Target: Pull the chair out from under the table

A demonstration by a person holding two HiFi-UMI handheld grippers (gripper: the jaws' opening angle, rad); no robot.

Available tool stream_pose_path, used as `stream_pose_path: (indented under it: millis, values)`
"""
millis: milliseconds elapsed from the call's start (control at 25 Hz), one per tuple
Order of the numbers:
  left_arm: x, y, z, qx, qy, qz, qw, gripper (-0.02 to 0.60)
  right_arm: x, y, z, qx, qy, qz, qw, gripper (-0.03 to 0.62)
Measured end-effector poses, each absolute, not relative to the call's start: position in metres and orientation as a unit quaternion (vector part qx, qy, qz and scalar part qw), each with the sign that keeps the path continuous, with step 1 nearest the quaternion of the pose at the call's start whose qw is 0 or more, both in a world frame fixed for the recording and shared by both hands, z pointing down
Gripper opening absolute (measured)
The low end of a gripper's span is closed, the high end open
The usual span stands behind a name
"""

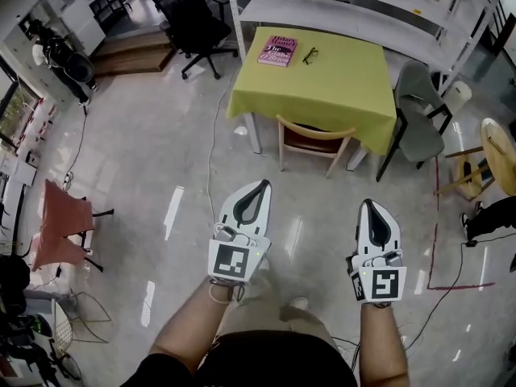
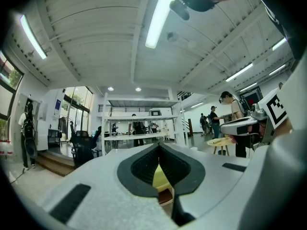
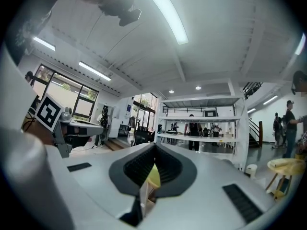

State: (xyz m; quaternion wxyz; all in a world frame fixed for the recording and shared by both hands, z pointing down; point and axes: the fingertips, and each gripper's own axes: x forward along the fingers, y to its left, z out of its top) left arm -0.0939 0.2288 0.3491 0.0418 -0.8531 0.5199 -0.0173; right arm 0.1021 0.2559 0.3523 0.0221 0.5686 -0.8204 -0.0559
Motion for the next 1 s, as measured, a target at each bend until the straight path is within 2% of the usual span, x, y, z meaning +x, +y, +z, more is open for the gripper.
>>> stream_pose_path:
  millis: [1000]
  values:
    - [-0.113,0.072,0.365,-0.879,0.476,0.000,0.010,0.008,0.082,0.128,0.362,0.607,-0.792,-0.045,0.039,0.006]
